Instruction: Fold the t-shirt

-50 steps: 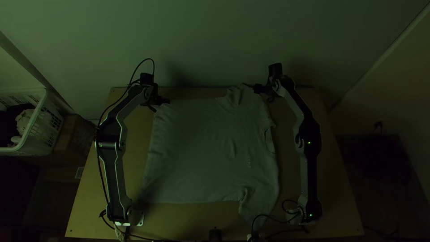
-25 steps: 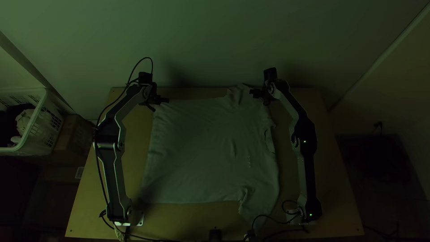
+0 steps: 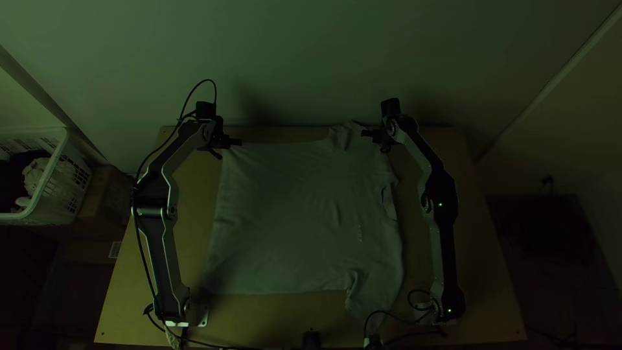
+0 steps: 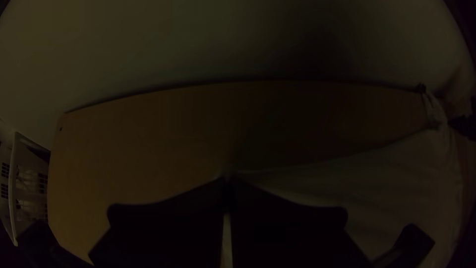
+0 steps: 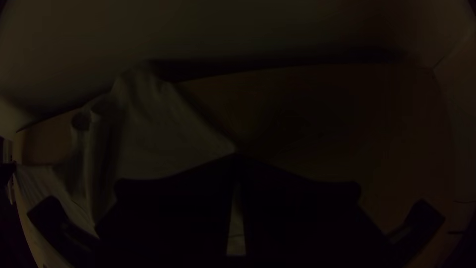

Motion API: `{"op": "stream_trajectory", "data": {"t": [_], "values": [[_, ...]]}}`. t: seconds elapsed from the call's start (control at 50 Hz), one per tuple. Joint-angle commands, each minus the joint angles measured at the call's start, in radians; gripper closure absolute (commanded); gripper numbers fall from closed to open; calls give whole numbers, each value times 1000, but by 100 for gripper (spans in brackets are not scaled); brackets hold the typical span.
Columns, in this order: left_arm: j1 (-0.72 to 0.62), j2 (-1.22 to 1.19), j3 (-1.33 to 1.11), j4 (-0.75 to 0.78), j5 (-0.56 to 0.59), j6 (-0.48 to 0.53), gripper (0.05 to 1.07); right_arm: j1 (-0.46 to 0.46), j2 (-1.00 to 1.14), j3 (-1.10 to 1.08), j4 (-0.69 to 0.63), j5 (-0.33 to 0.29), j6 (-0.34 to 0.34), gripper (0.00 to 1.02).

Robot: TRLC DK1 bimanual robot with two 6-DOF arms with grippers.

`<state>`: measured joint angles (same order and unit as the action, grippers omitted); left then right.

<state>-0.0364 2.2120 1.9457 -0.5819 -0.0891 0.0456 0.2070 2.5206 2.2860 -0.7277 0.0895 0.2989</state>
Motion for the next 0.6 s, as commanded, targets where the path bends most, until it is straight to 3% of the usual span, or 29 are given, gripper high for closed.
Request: {"op": "stream_trajectory", "data": {"t": [0.0,0.58], "values": [[30,-41,-13,2,5,-23,105,-27,-46,20,-16,19,-12,99],[46,-29,105,2,9,-61,105,-55,-131,18,13,36,-29,99]]}}
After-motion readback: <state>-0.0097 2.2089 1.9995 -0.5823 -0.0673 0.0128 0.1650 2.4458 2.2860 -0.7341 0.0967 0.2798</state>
